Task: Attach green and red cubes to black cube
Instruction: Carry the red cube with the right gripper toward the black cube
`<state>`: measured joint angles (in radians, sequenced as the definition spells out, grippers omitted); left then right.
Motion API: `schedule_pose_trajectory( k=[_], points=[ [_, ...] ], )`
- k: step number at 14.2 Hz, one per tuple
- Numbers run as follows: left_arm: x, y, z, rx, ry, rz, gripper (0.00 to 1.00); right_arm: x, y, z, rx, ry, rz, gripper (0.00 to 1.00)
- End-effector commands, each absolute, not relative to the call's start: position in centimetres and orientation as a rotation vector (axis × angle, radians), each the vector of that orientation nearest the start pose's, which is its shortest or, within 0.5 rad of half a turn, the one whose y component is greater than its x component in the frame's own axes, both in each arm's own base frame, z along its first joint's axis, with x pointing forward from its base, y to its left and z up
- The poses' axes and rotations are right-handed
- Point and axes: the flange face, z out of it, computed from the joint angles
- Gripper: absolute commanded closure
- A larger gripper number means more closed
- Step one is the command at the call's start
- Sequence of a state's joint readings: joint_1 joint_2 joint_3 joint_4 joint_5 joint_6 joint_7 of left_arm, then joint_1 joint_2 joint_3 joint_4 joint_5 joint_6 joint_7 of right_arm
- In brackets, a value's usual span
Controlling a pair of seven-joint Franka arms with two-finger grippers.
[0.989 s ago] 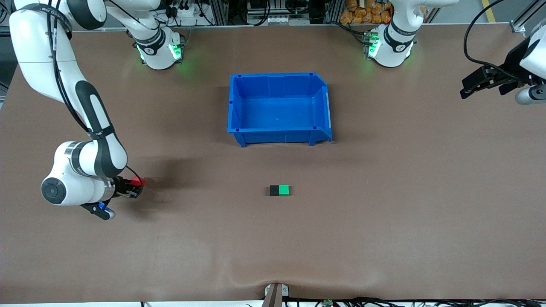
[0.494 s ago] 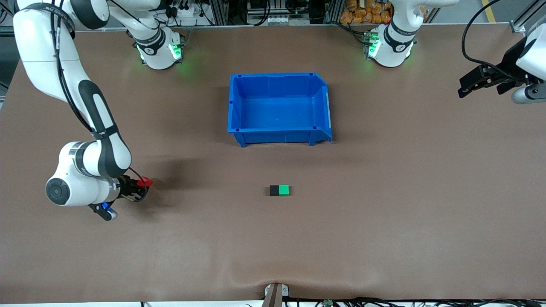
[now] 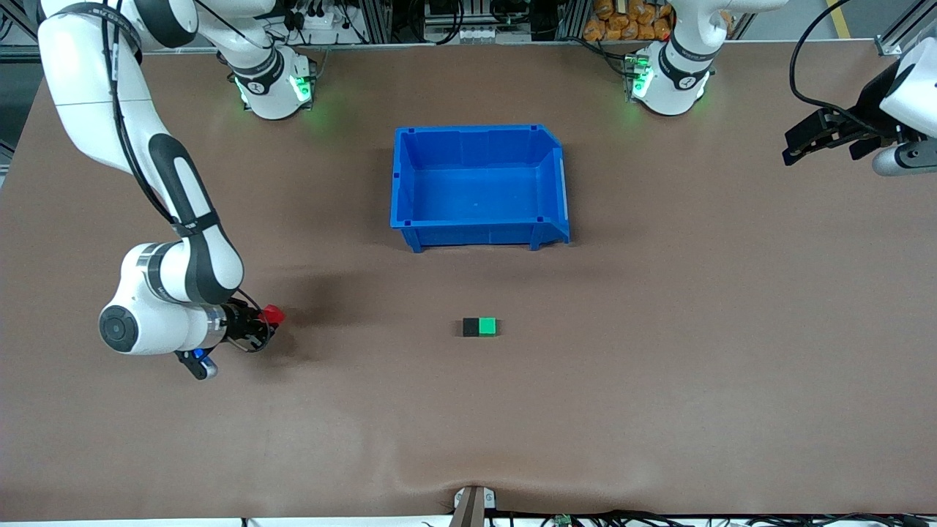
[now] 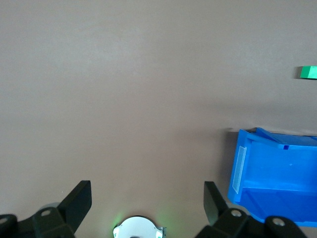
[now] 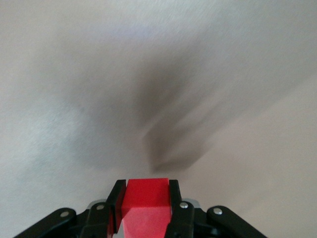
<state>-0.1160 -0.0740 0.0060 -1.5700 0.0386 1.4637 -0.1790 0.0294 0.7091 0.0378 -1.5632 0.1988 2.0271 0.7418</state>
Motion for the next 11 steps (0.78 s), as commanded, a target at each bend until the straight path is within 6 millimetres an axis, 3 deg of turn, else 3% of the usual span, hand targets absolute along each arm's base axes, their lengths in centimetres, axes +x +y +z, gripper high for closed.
schedule_pose_trajectory(
  k=[1, 8, 11],
  points=[
    [50.6, -5.2, 66.3, -3.097, -0.123, 0.077, 0.0, 67.3, 6.2, 22.2, -2.755, 1.227, 0.466, 1.0],
    [50.5, -5.6, 66.4, -3.095, -0.109, 0.084, 0.0, 67.4, 8.9, 22.6, -2.697, 1.368, 0.466, 1.0],
    [50.3, -6.7, 66.4, -3.093, -0.079, 0.08, 0.0, 67.5, 10.2, 23.0, -2.647, 1.38, 0.481, 1.0]
  ],
)
